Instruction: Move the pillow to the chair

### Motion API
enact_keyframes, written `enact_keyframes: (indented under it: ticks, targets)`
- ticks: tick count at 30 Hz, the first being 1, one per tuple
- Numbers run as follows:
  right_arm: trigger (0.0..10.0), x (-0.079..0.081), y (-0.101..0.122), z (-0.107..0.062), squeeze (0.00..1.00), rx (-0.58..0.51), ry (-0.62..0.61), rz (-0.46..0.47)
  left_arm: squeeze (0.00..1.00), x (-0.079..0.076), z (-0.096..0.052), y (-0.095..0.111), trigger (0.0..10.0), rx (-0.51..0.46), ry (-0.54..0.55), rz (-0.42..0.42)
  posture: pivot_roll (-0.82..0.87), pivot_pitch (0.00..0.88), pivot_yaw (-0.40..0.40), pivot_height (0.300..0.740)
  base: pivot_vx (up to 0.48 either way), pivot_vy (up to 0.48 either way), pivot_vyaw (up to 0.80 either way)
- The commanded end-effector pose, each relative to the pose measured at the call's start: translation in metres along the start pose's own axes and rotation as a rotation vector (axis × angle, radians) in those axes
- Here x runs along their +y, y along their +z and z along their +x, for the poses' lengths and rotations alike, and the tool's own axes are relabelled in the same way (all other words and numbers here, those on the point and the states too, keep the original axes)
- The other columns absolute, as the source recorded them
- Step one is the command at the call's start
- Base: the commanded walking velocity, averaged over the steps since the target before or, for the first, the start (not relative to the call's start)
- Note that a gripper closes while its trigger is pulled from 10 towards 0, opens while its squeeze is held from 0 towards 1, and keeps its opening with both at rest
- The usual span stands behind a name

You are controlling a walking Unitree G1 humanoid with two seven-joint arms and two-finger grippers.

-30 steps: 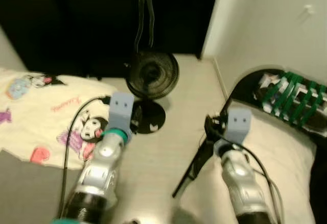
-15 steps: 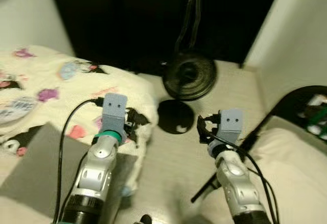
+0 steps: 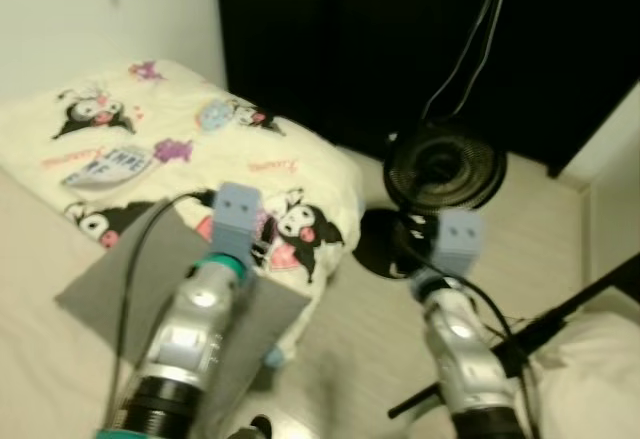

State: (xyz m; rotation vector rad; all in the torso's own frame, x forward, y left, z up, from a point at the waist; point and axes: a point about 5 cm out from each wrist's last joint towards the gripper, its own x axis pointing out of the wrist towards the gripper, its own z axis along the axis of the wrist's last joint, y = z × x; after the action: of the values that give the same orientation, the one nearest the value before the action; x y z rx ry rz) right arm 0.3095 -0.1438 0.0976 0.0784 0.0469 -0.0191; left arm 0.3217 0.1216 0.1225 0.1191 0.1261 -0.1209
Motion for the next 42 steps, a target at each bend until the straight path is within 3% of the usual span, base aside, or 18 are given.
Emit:
enact_keyframes:
  ticks: [1, 5, 13, 42]
  targets:
    - [10.0, -0.005, -0.005, -0.001, 0.00, 0.022, -0.014, -0.001, 0.00, 0.000, -0.001, -0.002, 10.0, 0.007, 0.003, 0.022, -0.01, 0.015, 0.020, 0.740, 0.000, 0.000, 0.80]
    - [10.0, -0.005, -0.004, 0.000, 0.00, 0.021, -0.009, -0.003, 0.00, 0.002, 0.000, -0.001, 10.0, -0.003, 0.014, 0.058, 0.00, 0.015, 0.013, 0.740, 0.000, 0.000, 0.80]
    - [10.0, -0.005, -0.002, 0.003, 0.00, 0.017, 0.001, -0.010, 0.00, 0.008, 0.000, -0.002, 10.0, 0.006, 0.063, 0.027, 0.00, 0.014, 0.011, 0.740, 0.000, 0.000, 0.80]
    - [10.0, -0.001, -0.002, 0.009, 0.00, 0.018, 0.040, -0.025, 0.00, 0.010, -0.004, -0.008, 10.0, 0.036, 0.059, 0.055, 0.01, 0.015, -0.012, 0.740, 0.000, 0.000, 0.80]
